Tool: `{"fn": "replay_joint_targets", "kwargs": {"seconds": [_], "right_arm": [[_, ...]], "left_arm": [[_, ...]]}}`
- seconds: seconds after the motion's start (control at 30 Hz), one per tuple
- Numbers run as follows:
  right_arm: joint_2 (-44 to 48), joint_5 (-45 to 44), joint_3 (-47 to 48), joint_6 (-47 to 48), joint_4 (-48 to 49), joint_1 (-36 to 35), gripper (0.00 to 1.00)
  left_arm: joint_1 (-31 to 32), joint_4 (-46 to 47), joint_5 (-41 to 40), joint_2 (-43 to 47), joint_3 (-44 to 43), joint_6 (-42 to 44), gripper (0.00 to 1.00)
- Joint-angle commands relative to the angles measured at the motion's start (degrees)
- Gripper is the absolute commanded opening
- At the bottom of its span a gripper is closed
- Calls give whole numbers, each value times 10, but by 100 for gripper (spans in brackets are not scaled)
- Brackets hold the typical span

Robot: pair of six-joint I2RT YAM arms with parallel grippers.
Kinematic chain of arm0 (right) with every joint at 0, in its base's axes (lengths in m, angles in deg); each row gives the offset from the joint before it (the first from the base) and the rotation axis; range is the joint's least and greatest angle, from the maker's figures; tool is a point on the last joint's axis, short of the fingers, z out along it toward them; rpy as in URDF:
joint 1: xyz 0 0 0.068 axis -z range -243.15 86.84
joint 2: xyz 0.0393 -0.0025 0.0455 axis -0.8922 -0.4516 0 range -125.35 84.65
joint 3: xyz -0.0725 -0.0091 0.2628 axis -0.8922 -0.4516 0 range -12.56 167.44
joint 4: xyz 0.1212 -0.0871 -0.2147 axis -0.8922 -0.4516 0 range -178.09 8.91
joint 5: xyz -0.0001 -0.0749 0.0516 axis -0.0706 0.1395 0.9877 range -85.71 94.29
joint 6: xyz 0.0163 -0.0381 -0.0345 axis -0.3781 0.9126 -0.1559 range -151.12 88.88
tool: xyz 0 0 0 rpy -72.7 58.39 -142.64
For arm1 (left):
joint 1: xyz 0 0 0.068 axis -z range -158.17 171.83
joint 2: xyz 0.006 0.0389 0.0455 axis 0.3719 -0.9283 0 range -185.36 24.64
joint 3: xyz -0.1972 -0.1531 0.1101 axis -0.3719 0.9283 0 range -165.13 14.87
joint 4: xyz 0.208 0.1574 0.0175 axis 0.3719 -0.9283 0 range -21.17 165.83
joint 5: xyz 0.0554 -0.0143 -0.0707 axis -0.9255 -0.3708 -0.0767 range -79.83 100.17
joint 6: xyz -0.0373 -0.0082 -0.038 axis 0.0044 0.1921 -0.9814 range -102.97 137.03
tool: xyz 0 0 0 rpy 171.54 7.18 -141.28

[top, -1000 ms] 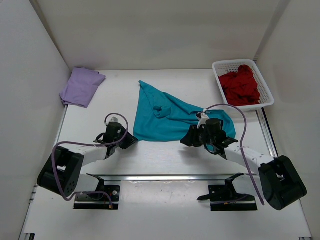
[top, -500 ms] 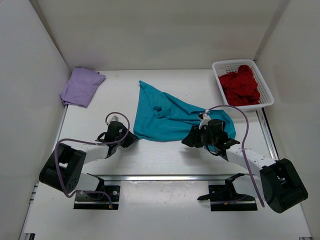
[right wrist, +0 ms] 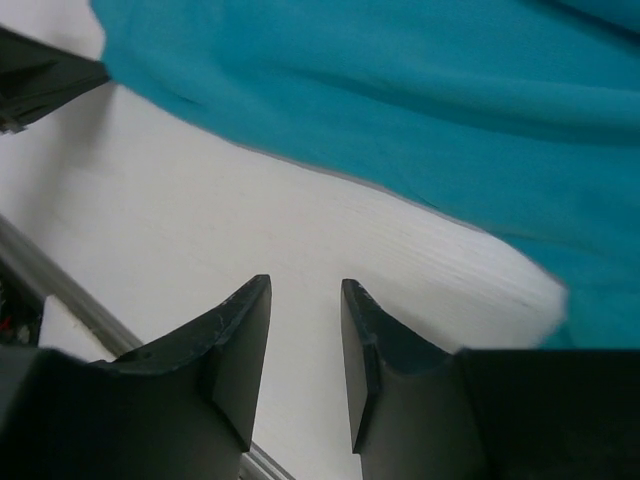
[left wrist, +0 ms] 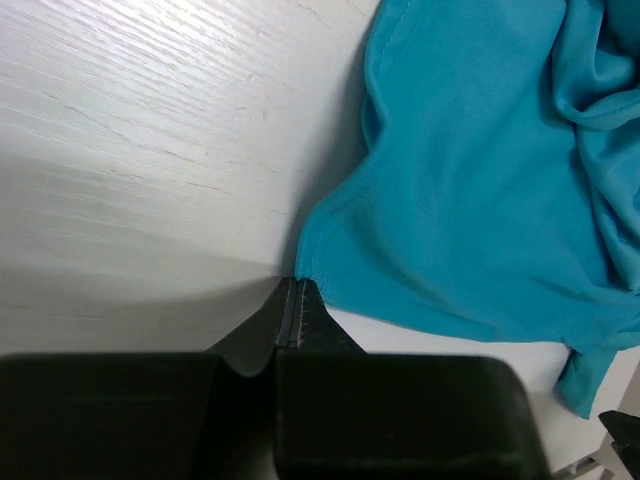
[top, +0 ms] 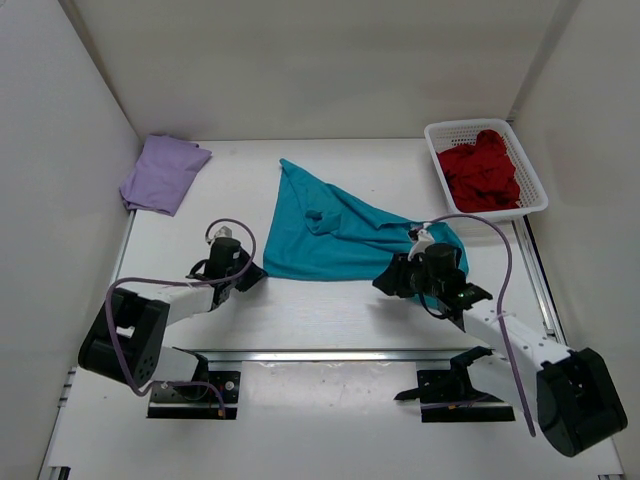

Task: Fold and stack the t-shirts
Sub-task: Flatten out the tshirt

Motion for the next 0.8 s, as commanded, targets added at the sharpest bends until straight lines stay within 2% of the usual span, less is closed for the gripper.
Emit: {"fn": "replay_joint_targets", "kwargs": {"seconds": [0.0,0.13,0.2,0.47,0.57,0.63,0.7,0.73,0.77], "right_arm": [[71,-112,-18,-13,-94,5,32],[163,-197,-38,-36,-232,56,29],[193,-241,-33,-90,-259,27,26],[185,-367,36,-191,-440,9,22],[178,-368,76,-186,-471,61,22],[163,-378,123,-146,-509,111,20],[144,-372,144,-109,-516,191,18],[138,-327,140,-61,-497,246,20],[122,-283,136,-45,-473,271,21]], "left_arm": [[-10,-29,-7,50,-15,47,0],[-22,-87,42,86,-38,98,0],[-23,-124,56,102,-47,130,0],[-29,-185,57,211,-23,173,0],[8,-202,4,221,-40,169,0],[28,-194,-18,218,-47,163,0],[50,-185,-42,217,-65,158,0],[62,-189,-59,219,-73,157,0],[72,-188,-73,221,-87,156,0]]}}
